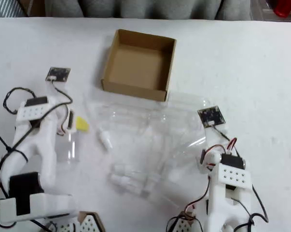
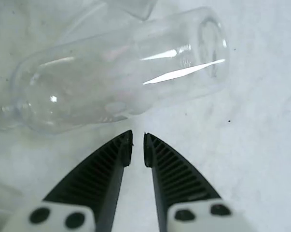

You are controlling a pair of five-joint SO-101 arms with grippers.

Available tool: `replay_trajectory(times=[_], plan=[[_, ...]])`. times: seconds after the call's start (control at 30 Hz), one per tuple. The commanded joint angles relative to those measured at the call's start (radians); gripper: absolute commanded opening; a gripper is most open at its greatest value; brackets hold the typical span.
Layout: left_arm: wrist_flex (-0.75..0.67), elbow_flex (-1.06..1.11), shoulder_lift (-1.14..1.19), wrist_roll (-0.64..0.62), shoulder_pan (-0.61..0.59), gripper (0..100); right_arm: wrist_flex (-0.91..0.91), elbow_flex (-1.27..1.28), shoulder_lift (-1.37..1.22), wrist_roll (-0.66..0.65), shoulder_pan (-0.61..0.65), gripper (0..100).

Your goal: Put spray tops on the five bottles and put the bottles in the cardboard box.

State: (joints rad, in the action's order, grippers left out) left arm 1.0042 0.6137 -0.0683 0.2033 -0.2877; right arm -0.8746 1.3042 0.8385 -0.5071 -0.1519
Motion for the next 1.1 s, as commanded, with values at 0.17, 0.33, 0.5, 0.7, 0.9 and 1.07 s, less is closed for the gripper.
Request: replay_trajectory(times=[0.17,0.33,0.5,0.7,0.9,1.07], plan=[[0.037,-0.051,0.001,0.011,-0.007,32,0.012,-0.008,0.012,-0.012,0.01,1.5],[0.054,-0.048,0.002,0.009,-0.007,29,0.013,-0.008,0.012,-0.014,0.01,1.5],[0.037,-0.046,0.004,0.008,-0.007,29,0.012,-0.008,0.012,-0.014,0.01,1.5],[0.017,-0.086,0.084,0.008,-0.005,29,0.01,-0.008,0.012,-0.014,0.01,1.5],[0.02,-0.097,0.104,-0.023,-0.005,28,0.008,-0.006,0.012,-0.014,0.008,1.5],[0.018,-0.097,0.108,-0.017,0.01,27,0.008,-0.006,0.012,-0.014,0.007,1.5]])
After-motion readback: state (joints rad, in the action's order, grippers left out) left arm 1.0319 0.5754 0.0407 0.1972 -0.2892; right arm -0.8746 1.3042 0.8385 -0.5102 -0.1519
